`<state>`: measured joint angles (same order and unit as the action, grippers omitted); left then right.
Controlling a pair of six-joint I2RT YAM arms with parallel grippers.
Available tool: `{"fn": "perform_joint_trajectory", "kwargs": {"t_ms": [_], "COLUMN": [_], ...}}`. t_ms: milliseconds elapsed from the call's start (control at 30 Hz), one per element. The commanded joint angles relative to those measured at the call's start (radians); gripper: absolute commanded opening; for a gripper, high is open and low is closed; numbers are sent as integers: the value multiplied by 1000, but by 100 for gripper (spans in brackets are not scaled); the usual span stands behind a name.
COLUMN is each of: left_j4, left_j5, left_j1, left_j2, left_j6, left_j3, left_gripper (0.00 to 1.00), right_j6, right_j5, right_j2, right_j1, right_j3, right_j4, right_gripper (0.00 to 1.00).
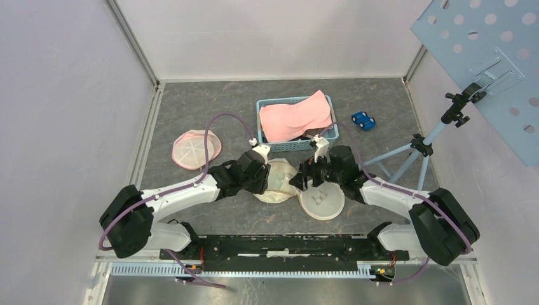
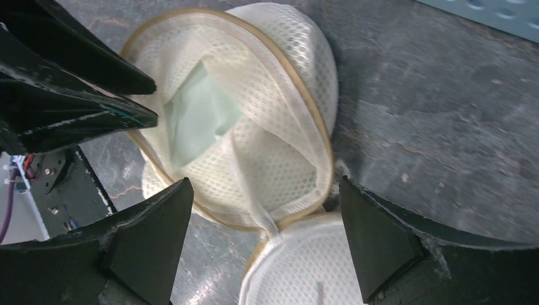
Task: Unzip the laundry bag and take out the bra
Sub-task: Pick up the bra from the laundry bag.
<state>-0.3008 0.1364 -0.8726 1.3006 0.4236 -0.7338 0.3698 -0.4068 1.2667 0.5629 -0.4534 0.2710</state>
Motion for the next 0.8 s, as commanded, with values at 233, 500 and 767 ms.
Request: {"fn": "perform_joint_trajectory", "kwargs": {"t_ms": [233,500,767], "left_j4": [3,3,166], "left_j5": [11,32,-43], "left_j1": [-1,-1,-3], "left_j2": [1,-36,-169], "left_j6": [-16,-5,33], "left_j3": [8,36,95], "left_gripper": [47,46,44], "right_j6": [25,-27,-43], "right_j5": [44,90,78], "right_j2": [157,135,43], "right_j1": [74,73,74], "right_j3": [-92,-59,-29], "right_j4": [89,14,-27], "right_gripper": [69,13,0]}}
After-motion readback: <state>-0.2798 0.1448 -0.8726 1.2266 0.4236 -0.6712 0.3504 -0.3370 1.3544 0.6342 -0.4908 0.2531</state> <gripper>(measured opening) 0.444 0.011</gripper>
